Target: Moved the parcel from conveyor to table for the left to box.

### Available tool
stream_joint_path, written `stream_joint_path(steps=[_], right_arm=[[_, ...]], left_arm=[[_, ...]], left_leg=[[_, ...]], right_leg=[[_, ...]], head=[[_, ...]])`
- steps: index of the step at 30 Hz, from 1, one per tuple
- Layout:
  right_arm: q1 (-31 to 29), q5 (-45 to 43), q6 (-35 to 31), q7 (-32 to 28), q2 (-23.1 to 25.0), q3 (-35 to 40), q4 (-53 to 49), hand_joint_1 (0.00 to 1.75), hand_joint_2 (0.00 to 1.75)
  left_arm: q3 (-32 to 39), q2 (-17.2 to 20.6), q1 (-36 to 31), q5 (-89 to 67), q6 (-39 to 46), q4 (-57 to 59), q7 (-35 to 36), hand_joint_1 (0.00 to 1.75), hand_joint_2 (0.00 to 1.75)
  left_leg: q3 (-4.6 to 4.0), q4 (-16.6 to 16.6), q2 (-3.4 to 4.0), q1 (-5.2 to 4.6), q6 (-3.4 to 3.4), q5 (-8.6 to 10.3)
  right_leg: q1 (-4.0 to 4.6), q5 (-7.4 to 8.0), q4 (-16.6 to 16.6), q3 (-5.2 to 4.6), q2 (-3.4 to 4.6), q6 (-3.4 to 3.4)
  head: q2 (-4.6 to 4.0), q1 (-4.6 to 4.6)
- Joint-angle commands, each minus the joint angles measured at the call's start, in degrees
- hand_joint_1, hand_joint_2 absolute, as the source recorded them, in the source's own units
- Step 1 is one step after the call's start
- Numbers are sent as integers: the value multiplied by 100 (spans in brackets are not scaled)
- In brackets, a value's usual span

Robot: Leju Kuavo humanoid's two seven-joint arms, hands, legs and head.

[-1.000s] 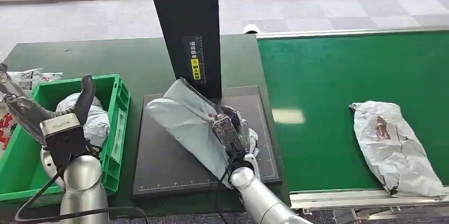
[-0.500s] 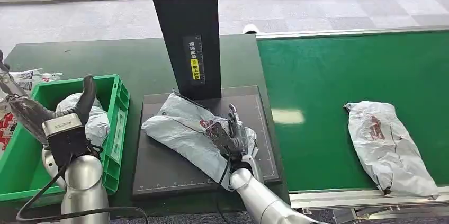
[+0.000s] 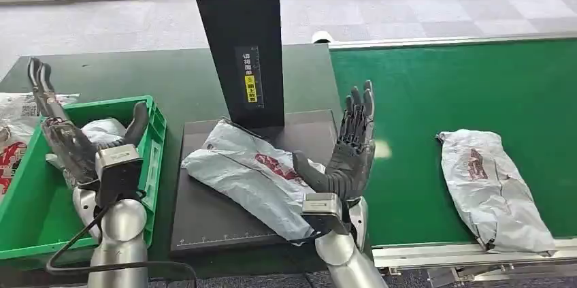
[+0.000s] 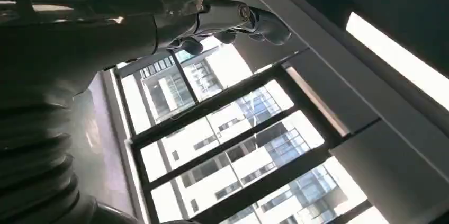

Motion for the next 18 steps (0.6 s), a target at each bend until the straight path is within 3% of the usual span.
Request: stream_joint_path(steps=[1,6,9,10,11,18], right_arm=[[855,-40,19,22,114,-277,-1898,0,175],[934,-214,19,22,114,-310,-2298,0,175],[934,-214,19,22,114,-310,-2298,0,175],[930,-51,19,291,114,-188,-2415,0,175],[852,-326,19,22,114,-280,-2079,0,175],[670,-441,19,22,114,-166,-1633,0,175]], left_arm=[[-700,71,-332,139,-2,1537,108,0,175],[-1181,100,-402,452,-147,2510,350,0,175],[-1181,100,-402,452,-147,2510,350,0,175],[-1166,115,-347,456,-158,2592,359,0,175],[-1287,99,-335,506,-157,2633,454,0,175],[-1426,65,-505,697,-183,3623,478,0,175]], left_leg=[[4,-12,-44,6,-1,10],[8,-13,-47,4,0,12],[14,-10,-29,-2,0,7],[16,-14,-29,3,-1,9],[11,-7,-16,4,-1,5],[24,-26,-8,6,-2,14]], right_leg=[[8,-3,-16,22,-48,-7],[9,-2,-18,24,-54,-6],[4,-3,-11,22,-36,-3],[9,0,-20,27,-37,-5],[9,0,-13,19,-23,-4],[12,11,-32,32,-17,-9]], head=[[0,-2],[0,-2],[0,-2],[0,-2],[0,-2],[0,-4]])
